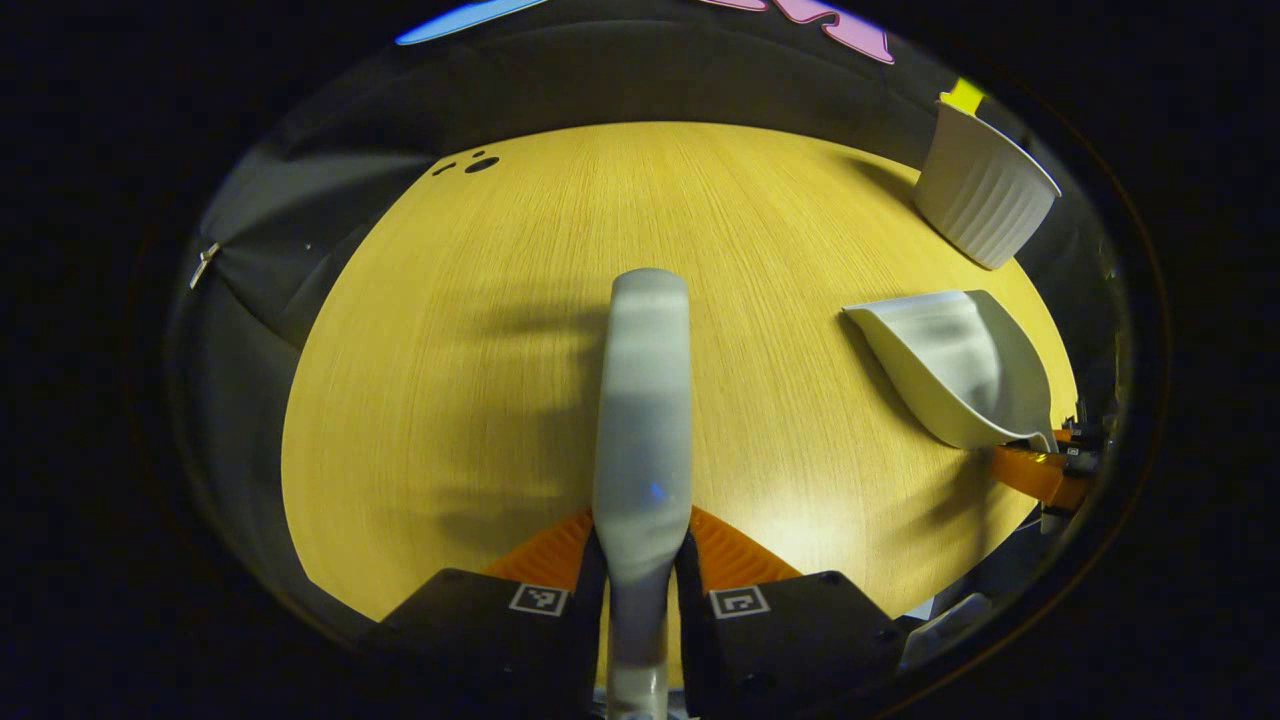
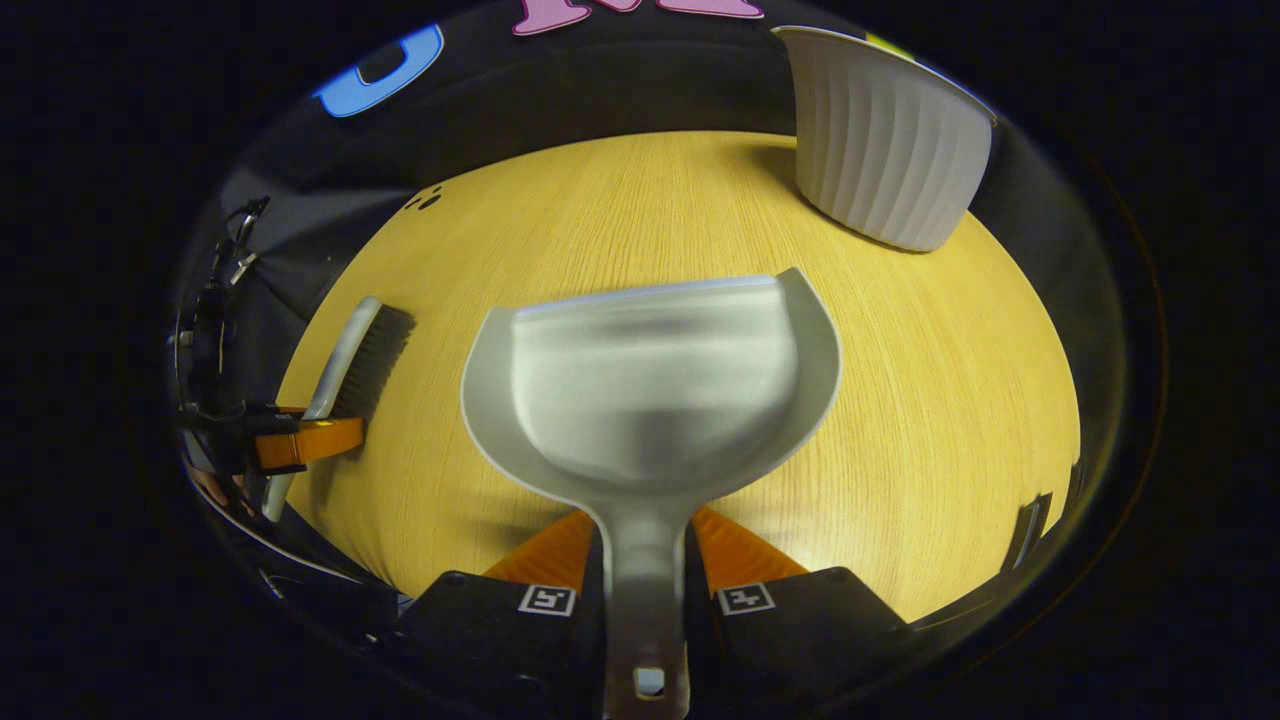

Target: Pick up the small broom and dustpan from the desktop, sweep the trash into the dustpan with the broom, and then empty the trash into the garbage bin.

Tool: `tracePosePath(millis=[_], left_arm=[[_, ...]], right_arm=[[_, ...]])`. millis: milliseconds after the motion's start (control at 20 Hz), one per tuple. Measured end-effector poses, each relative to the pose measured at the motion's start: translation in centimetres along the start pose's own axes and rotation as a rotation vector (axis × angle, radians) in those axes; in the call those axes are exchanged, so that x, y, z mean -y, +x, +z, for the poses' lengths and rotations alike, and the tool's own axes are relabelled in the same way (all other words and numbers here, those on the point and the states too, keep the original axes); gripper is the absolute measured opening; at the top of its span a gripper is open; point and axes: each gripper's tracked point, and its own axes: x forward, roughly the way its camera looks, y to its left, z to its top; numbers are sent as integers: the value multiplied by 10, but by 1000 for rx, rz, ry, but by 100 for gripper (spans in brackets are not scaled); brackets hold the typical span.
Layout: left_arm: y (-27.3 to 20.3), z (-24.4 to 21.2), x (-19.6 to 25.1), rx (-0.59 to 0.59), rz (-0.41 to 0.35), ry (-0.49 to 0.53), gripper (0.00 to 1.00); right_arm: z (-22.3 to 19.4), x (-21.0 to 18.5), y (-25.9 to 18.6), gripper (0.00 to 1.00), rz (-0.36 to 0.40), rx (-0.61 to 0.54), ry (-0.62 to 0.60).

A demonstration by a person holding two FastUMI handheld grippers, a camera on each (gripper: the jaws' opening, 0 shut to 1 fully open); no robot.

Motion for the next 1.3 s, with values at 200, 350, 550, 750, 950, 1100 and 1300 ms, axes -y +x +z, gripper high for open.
tracePosePath(millis=[200,350,550,750,950,1100,1300], left_arm=[[-21,12,10,62,-31,3,82],[-52,18,14,132,-30,-20,95],[-117,42,29,287,-23,-60,96],[-187,81,45,496,19,-126,96],[-245,126,67,714,26,-267,96],[-289,153,79,870,63,-311,96],[-329,170,94,978,98,-278,96]], right_arm=[[4,-13,-9,49,59,10,38],[20,-8,-31,99,72,42,54],[54,14,-79,99,58,179,35],[115,47,-143,99,57,400,-23],[184,75,-203,99,72,623,-147],[211,81,-253,99,97,750,-215],[230,80,-293,99,100,896,-251]])
